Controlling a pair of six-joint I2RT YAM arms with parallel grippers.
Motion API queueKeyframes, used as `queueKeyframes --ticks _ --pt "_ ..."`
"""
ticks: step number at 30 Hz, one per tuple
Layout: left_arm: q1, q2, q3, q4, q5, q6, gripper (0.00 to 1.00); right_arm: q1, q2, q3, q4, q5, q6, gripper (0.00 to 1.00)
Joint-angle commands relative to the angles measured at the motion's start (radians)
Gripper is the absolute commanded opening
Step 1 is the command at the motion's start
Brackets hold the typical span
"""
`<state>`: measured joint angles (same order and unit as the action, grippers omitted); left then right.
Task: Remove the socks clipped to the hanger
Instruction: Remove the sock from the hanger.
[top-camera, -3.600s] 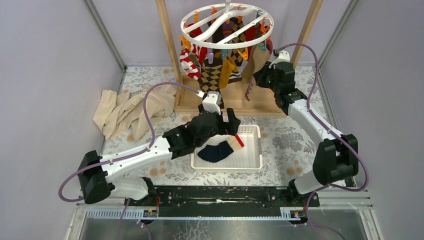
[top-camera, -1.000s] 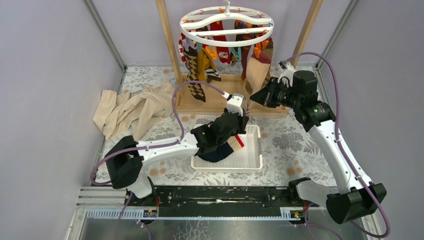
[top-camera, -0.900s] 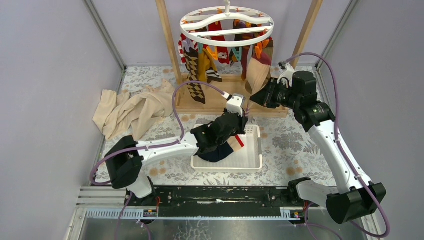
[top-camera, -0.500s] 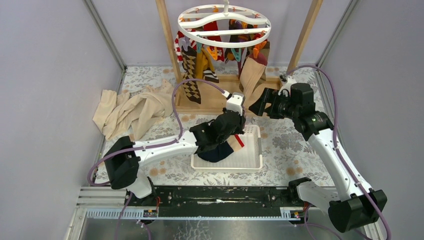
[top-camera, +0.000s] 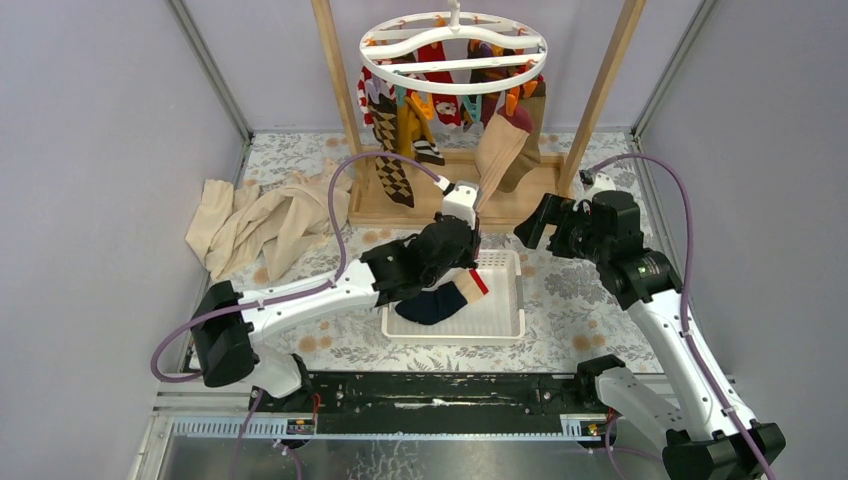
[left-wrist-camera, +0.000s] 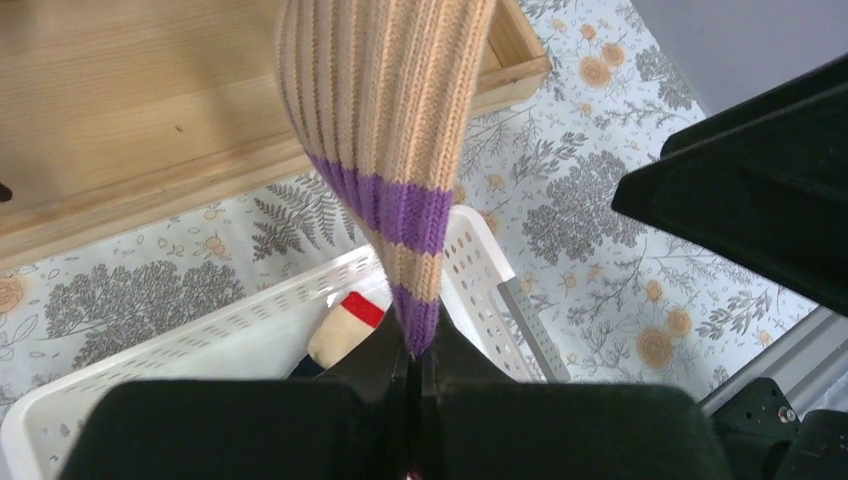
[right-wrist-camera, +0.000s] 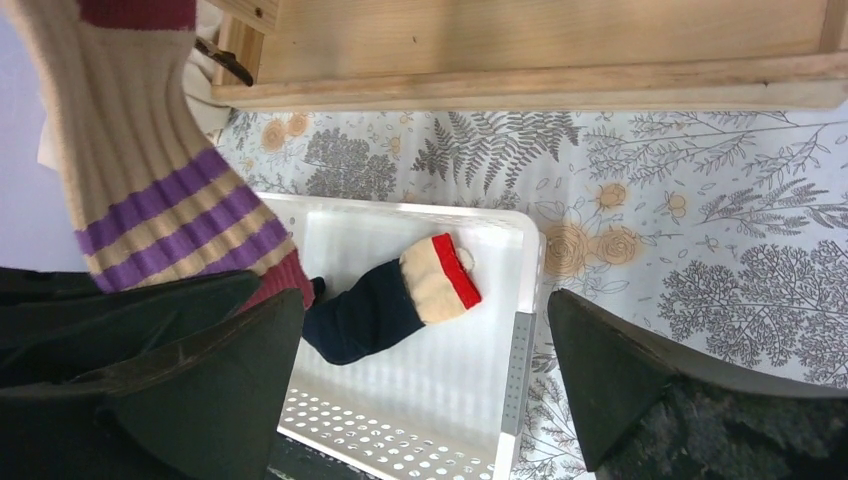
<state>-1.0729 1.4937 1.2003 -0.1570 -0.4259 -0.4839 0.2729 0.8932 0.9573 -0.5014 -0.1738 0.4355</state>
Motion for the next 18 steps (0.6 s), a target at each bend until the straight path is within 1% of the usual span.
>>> queueKeyframes --ticks 1,3,7,9,10,13,14,16,18 --pt "-0.007 -0.047 0.027 -0.058 0.02 0.012 0.0 0.0 0.007 0.022 0.009 0.031 0.026 1.0" --pt "-0.007 -0.071 0.009 -0.062 0.016 0.009 0.0 0.0 0.021 0.067 0.02 0.004 -0.01 1.0" --pt "-0.006 -0.102 0.008 -0.101 -0.003 0.009 0.0 -0.001 0.03 0.141 0.143 -0.051 -0.053 1.0" --pt "-0.005 -0.103 0.022 -0.129 -0.004 0.003 0.0 -0.001 0.075 0.214 0.179 -0.051 -0.08 0.98" --pt "-0.005 -0.106 0.026 -0.138 0.001 -0.001 0.0 0.0 0.109 0.264 0.177 -0.039 -0.093 0.97" --pt "-0.005 -0.121 0.029 -0.147 0.005 -0.011 0.0 0.0 0.205 0.395 0.197 -0.026 -0.112 0.86" --pt "-0.006 -0.124 0.03 -0.15 0.001 -0.015 0.0 -0.001 0.229 0.424 0.216 -0.04 -0.108 0.84" --pt "-0.005 -0.122 0.044 -0.155 -0.002 -0.019 0.0 0.0 0.257 0.463 0.278 -0.105 -0.097 0.77" --pt "-0.005 -0.112 0.062 -0.173 -0.001 -0.025 0.0 0.0 0.276 0.494 0.326 -0.147 -0.089 0.74"
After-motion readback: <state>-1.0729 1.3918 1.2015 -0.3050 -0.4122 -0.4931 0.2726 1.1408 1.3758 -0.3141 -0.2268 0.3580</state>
